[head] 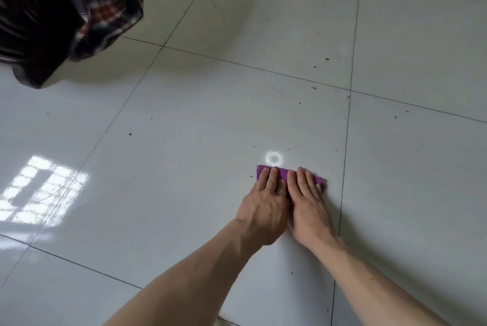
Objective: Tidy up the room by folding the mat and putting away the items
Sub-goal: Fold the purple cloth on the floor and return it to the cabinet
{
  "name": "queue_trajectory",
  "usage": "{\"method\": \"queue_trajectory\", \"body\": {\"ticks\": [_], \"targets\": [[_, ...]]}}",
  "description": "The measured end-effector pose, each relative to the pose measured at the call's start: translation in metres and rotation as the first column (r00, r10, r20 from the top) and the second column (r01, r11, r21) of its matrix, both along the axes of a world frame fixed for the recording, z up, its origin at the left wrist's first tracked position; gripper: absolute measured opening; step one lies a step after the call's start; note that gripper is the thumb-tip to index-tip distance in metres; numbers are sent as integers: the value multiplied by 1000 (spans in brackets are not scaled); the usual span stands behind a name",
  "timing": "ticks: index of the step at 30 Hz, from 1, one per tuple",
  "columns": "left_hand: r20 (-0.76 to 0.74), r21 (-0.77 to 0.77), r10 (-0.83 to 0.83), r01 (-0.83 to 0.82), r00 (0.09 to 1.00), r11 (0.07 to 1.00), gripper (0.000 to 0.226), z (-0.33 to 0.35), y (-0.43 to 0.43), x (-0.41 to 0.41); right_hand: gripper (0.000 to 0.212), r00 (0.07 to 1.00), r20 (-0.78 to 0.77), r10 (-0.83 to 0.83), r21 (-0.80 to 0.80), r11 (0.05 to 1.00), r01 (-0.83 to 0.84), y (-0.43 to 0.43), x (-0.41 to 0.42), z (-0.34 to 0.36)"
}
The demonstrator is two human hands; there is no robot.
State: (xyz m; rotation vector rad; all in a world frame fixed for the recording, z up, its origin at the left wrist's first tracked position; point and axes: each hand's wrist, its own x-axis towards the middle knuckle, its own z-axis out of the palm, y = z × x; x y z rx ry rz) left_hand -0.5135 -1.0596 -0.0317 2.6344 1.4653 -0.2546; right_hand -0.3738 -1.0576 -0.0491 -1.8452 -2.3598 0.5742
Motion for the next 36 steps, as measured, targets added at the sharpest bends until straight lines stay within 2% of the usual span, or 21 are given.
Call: {"method": "queue_trajectory", "body": {"ticks": [7,14,16,18,20,22,26,29,31,34,36], "targets": [[15,53,97,-98,995,994,60,-6,27,-72,74,993,-36,108,-19,994,-109,43,-73,3],[-8,-5,262,-262,965,965,53,-4,23,-172,81,960,-70,271,-26,961,-274,61,-179,1],[62,-54,372,-369,926,928,56,-11,16,-202,77,947,-93,308,-4,951,-310,58,-206,-1],[136,-135,507,-491,851,861,78,-17,9,-230,75,933,-94,346,1,938,-348,54,-229,0],[200,-160,606,-584,770,796,84,-20,0,-247,75,919,-85,385,-35,921,-389,50,-247,1],[227,-179,663,-639,713,748,82,-13,-11,-251,76,909,-81,409,-50,909,-414,45,-259,1],[224,-128,662,-652,715,747,67,-5,-30,-245,75,893,-87,441,-59,893,-447,33,-264,1],[226,-179,722,-700,654,691,59,3,-41,-235,72,883,-73,463,-60,882,-468,26,-258,2],[227,-176,711,-690,666,702,61,0,-48,-231,70,882,-67,467,-58,881,-470,20,-250,2],[127,-163,655,-636,745,755,74,-12,-59,-231,73,888,-43,458,-60,886,-460,8,-235,5],[100,-183,624,-602,775,777,73,-13,-65,-223,74,892,-37,451,-72,889,-452,-1,-223,7]]}}
